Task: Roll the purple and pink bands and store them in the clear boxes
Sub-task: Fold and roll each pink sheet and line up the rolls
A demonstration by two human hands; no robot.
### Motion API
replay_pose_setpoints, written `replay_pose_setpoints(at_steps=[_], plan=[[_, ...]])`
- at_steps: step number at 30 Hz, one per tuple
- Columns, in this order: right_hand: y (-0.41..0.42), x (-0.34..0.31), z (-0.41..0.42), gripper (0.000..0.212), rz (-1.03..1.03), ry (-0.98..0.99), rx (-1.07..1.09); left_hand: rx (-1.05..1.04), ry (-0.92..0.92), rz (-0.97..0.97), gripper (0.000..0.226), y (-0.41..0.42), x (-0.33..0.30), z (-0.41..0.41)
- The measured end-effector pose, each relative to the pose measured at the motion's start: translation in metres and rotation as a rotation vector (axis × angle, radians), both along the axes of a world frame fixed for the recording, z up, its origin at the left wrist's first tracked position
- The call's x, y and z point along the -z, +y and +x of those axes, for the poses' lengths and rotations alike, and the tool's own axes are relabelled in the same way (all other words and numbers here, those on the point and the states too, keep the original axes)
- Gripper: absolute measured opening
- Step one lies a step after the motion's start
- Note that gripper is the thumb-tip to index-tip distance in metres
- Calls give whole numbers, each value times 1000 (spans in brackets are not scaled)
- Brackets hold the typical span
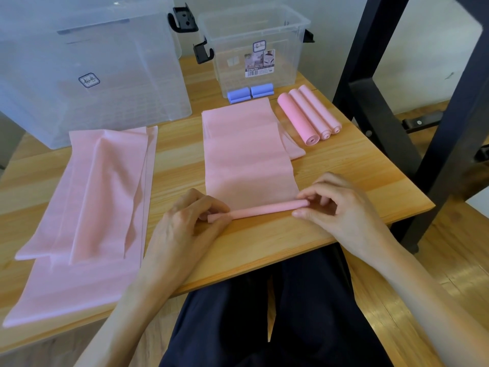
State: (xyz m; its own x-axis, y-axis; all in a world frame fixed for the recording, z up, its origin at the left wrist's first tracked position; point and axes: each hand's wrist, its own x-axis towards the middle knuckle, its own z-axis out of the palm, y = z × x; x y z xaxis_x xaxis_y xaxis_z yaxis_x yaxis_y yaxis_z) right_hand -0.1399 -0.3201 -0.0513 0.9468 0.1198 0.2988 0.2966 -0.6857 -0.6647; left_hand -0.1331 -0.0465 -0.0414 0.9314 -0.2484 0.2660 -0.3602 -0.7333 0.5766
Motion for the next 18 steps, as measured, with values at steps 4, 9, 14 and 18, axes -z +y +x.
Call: replay_pose_setpoints(at_steps=[4, 9, 14, 18], plan=[[1, 0, 3, 20, -8, -13, -15, 19, 25, -10, 11, 2, 0, 2], [-1, -3, 5, 38, 65, 75, -29, -51, -4, -31, 20, -1, -2, 3], [-2, -12, 4, 30, 195, 161, -56, -119, 148, -157, 23, -2, -11, 0], [-2, -15, 3, 26, 218, 192, -80, -46, 463, -499, 22, -10, -26, -1]])
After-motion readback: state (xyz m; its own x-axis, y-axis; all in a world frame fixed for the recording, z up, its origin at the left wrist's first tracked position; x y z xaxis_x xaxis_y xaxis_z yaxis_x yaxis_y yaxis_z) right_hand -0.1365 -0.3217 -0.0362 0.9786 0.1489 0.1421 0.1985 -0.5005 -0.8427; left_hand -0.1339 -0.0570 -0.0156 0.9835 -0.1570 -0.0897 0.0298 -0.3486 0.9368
